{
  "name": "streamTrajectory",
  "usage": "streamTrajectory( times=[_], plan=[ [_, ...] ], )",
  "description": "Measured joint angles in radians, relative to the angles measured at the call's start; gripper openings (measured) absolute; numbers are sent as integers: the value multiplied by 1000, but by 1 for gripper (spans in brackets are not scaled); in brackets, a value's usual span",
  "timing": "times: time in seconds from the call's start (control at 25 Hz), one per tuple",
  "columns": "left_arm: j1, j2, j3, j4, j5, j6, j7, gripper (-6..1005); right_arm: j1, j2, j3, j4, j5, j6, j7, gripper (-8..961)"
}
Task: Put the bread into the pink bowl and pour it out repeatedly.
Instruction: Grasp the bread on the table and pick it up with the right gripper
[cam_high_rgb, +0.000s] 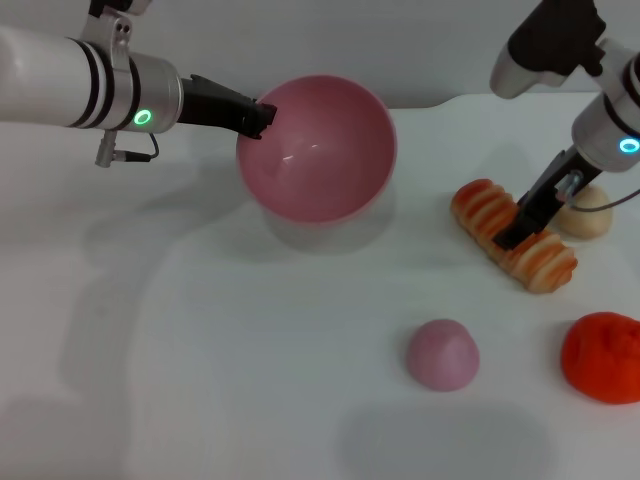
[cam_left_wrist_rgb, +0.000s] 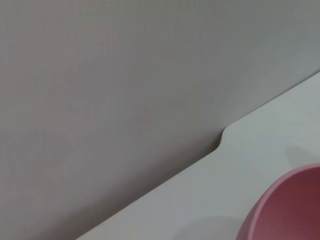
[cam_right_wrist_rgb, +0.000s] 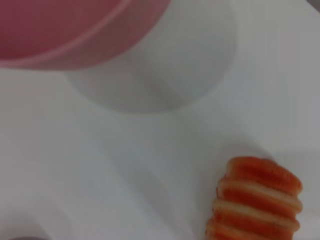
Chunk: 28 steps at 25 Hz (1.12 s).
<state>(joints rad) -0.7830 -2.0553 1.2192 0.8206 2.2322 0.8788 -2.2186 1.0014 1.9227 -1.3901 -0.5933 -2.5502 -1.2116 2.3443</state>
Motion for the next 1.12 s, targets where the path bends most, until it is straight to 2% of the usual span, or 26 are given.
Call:
streamTrajectory(
  times=[0.52, 0.92, 1.12],
  plan=[
    [-12, -1, 13, 0, 0, 0, -1, 47, -63, 21, 1, 7, -8, 70, 9, 680],
    [-9, -3, 18, 0, -4, 6, -3, 46, -81, 31, 1, 11, -27, 131, 10, 681],
    [-8, -3, 24, 0, -5, 5, -9, 46, -94, 51, 2, -7, -78, 168, 11, 677]
  ],
)
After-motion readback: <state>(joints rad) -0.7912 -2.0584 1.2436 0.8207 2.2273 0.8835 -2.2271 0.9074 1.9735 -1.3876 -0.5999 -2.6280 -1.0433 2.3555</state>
